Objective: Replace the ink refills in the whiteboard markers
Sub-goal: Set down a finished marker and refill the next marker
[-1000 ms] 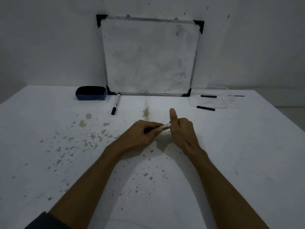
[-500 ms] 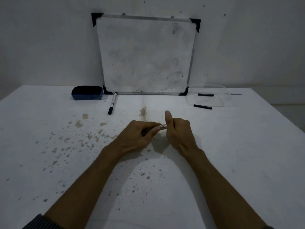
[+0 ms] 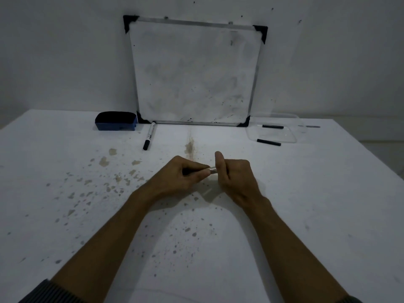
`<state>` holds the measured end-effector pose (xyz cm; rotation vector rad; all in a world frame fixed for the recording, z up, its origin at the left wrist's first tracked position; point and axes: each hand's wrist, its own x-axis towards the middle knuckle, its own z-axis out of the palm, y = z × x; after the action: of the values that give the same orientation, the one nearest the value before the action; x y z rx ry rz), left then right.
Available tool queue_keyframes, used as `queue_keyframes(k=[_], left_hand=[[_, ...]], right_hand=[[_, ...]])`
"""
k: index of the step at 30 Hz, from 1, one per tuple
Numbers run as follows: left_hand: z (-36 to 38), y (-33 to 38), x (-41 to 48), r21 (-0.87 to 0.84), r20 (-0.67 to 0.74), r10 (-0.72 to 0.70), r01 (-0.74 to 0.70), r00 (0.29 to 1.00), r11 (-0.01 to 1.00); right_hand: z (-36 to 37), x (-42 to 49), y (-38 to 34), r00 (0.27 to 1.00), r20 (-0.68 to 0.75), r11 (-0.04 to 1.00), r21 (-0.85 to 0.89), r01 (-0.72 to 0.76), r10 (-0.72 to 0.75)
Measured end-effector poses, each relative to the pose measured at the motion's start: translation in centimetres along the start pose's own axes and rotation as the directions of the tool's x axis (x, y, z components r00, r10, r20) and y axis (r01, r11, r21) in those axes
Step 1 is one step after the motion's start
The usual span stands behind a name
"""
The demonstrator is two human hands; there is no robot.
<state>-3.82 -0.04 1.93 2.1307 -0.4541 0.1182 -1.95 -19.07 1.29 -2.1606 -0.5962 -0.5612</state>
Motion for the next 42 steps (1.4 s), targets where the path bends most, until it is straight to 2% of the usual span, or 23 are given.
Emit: queue_keyframes(k=[2, 4, 6, 8, 9, 10, 12, 14, 17, 19, 20, 24, 28, 30, 32, 34, 37, 39, 42], left_hand=[[0.2, -0.3, -0.2, 0.156, -0.118, 0.157, -0.138, 0.981, 0.978], [1.0, -0.7, -0.1, 0.424, -0.164, 0.357, -0.261, 0.92, 0.867], [1.5, -0.8, 0.2, 0.591, -0.174, 0.462, -0.283, 0.87, 0.755], [1.7, -0.8, 0.2, 0.648, -0.176, 0.527, -0.306, 0.831, 0.698], [1.8, -1.0, 0.2, 0.631, -0.178, 0.524, -0.312, 0.833, 0.71], [1.8, -0.8, 0.1, 0.548, -0.183, 0.468, -0.306, 0.864, 0.779], [1.6, -0.1, 0.2, 0.215, -0.143, 0.227, -0.193, 0.963, 0.957], [0.6, 0.8, 0.3, -0.031, 0.034, 0.006, -0.005, 0.999, 1.0], [-2.0, 1.6, 0.0, -0.232, 0.329, -0.172, 0.256, 0.928, 0.938], [-3.4, 1.5, -0.3, -0.28, 0.454, -0.219, 0.371, 0.864, 0.885], [-3.7, 1.4, -0.3, -0.282, 0.483, -0.238, 0.407, 0.843, 0.869], [-4.7, 1.9, -0.2, -0.248, 0.517, -0.32, 0.496, 0.794, 0.832], [-5.5, 2.2, -0.4, -0.219, 0.596, -0.368, 0.586, 0.713, 0.78], [-5.9, 1.7, -0.7, -0.238, 0.602, -0.375, 0.606, 0.705, 0.759], [-6.3, 0.8, -1.1, -0.301, 0.595, -0.373, 0.627, 0.712, 0.718], [-6.3, 0.0, -1.5, -0.406, 0.553, -0.364, 0.624, 0.749, 0.668], [-4.5, 0.5, -0.9, -0.541, 0.476, -0.34, 0.575, 0.811, 0.614], [-2.9, 1.1, -0.4, -0.598, 0.442, -0.333, 0.55, 0.833, 0.583], [-2.0, 0.7, -0.2, -0.657, 0.376, -0.324, 0.496, 0.868, 0.567]], right_hand=[[0.3, 0.6, -0.3, 0.975, 0.039, 0.975, 0.039, -0.218, 0.217], [0.4, 1.3, -0.5, 0.904, 0.053, 0.9, 0.077, -0.428, 0.425], [0.3, 1.7, -0.7, 0.855, 0.045, 0.851, 0.083, -0.518, 0.516], [0.3, 1.4, -0.7, 0.863, 0.011, 0.858, 0.105, -0.504, 0.505], [0.2, 1.3, -0.7, 0.889, -0.017, 0.884, 0.115, -0.453, 0.458], [0.2, 1.1, -0.5, 0.923, -0.049, 0.921, 0.102, -0.375, 0.381], [0.0, 0.9, 0.3, 0.976, -0.074, 0.979, 0.05, -0.199, 0.203], [-0.1, 0.5, 0.6, 0.994, -0.087, 0.996, 0.063, -0.063, 0.069], [-0.2, 0.1, 0.0, 0.982, -0.08, 0.985, 0.002, 0.172, -0.171], [0.3, 0.2, -0.2, 0.954, -0.097, 0.958, -0.078, 0.276, -0.283], [0.7, 0.3, -0.3, 0.949, -0.119, 0.955, -0.093, 0.281, -0.291], [1.0, 0.6, -0.6, 0.971, -0.144, 0.981, 0.002, 0.196, -0.193], [1.4, 0.6, -1.0, 0.966, -0.088, 0.97, -0.052, 0.239, -0.243], [1.2, 0.8, -0.6, 0.977, -0.133, 0.986, -0.026, 0.165, -0.167], [0.0, 1.1, 0.4, 0.971, -0.227, 0.991, 0.121, -0.049, 0.076], [-0.8, 0.6, 0.9, 0.965, -0.157, 0.975, 0.101, -0.196, 0.21], [-0.1, -0.1, 0.6, 0.96, 0.052, 0.96, 0.03, -0.277, 0.275], [0.2, 0.0, 0.7, 0.946, 0.067, 0.942, 0.089, -0.324, 0.319], [-0.4, 0.5, 1.5, 0.938, 0.005, 0.931, 0.119, -0.345, 0.347]])
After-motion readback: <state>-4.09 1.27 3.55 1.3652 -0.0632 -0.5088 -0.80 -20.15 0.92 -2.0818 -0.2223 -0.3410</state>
